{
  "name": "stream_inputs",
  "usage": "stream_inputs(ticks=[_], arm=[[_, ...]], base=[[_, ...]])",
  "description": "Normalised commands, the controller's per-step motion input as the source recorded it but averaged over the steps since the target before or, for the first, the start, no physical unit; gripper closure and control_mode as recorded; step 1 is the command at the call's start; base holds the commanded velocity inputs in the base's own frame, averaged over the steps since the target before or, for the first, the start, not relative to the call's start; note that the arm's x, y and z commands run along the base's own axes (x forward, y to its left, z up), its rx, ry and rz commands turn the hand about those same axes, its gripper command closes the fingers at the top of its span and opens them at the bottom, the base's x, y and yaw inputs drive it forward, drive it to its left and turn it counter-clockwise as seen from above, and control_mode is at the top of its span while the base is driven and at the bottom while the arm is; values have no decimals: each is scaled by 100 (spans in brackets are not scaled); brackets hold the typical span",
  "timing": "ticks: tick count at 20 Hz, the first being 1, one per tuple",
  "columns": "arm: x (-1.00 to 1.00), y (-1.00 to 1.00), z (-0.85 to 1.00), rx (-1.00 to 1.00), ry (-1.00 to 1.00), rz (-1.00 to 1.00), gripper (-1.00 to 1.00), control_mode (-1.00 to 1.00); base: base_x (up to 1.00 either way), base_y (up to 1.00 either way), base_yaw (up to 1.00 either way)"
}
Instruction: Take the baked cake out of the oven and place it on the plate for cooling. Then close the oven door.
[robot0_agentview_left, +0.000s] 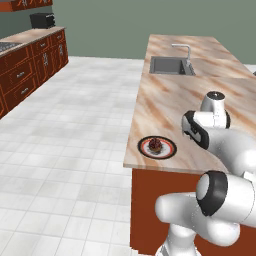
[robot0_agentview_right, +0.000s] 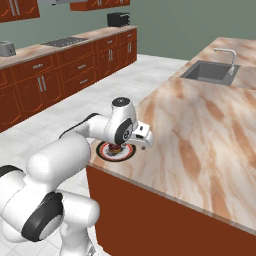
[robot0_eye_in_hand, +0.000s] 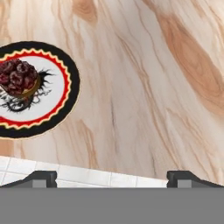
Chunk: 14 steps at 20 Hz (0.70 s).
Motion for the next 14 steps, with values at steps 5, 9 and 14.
stream_inputs(ticks=[5,9,14], arm=[[-22,0,44,0,0,0,-100,-100],[-23,0,53,0,0,0,-100,-100],[-48,1,49,0,-1,0,-100,-100]], base=[[0,0,0],[0,0,0],[0,0,0]])
